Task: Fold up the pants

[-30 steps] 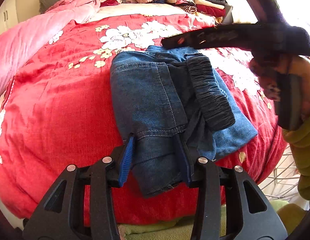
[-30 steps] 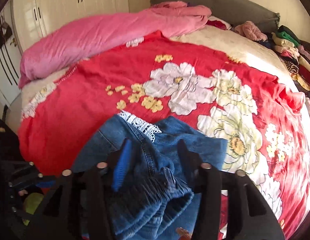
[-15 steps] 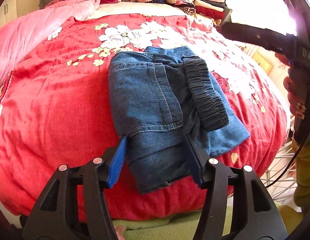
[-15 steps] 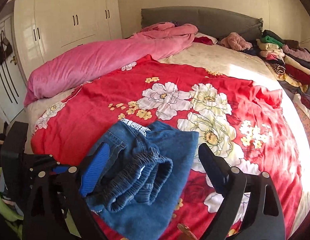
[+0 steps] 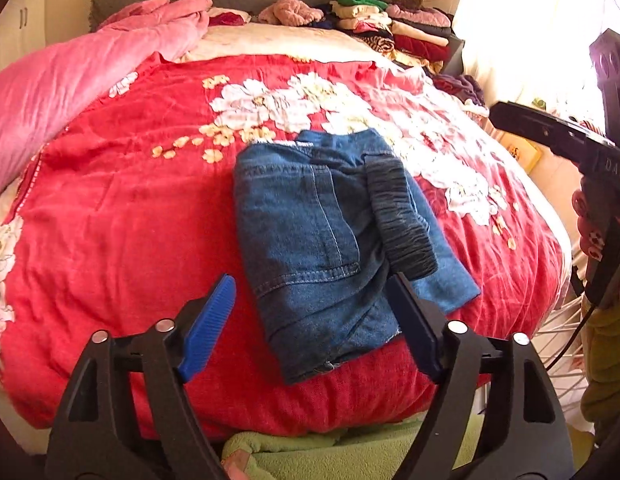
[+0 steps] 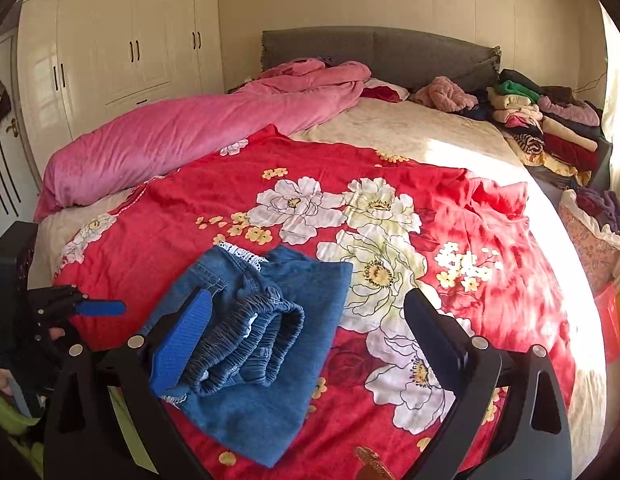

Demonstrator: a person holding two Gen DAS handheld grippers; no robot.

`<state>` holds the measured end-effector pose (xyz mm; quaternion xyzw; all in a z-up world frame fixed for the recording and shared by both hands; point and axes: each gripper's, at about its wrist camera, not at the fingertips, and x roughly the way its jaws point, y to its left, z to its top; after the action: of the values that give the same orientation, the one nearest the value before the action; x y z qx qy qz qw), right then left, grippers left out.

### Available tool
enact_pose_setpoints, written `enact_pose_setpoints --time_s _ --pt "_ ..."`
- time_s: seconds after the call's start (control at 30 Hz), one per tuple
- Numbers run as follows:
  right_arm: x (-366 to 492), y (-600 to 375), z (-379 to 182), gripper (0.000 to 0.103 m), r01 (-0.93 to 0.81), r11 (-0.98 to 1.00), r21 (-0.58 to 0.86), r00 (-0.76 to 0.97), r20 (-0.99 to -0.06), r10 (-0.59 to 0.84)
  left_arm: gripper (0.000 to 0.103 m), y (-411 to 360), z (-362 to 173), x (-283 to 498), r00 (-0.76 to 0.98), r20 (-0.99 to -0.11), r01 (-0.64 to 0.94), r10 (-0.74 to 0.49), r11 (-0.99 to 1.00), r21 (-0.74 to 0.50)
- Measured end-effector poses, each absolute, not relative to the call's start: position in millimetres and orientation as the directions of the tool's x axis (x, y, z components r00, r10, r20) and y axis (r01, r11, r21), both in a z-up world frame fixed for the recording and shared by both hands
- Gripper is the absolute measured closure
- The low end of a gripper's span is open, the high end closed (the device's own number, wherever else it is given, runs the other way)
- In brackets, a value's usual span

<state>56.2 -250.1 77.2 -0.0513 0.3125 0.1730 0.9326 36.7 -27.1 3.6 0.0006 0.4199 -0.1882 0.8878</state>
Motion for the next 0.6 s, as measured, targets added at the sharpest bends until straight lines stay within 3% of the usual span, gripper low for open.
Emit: enact_pose_setpoints --time_s 0.23,0.6 --pt "45.6 -253.2 81.6 0.005 -0.348 0.938 0.001 0.76 -0.585 0.283 0.011 -18.8 15.7 34.3 0.617 -0.725 0.304 -0.308 0.942 -0.141" --pt "36.9 -260.0 79.9 0.005 -0.324 0.946 0.0 0.771 -0.58 0.264 0.01 -13.2 25.4 32.0 0.658 -0.703 0.274 -0.269 0.955 -0.109"
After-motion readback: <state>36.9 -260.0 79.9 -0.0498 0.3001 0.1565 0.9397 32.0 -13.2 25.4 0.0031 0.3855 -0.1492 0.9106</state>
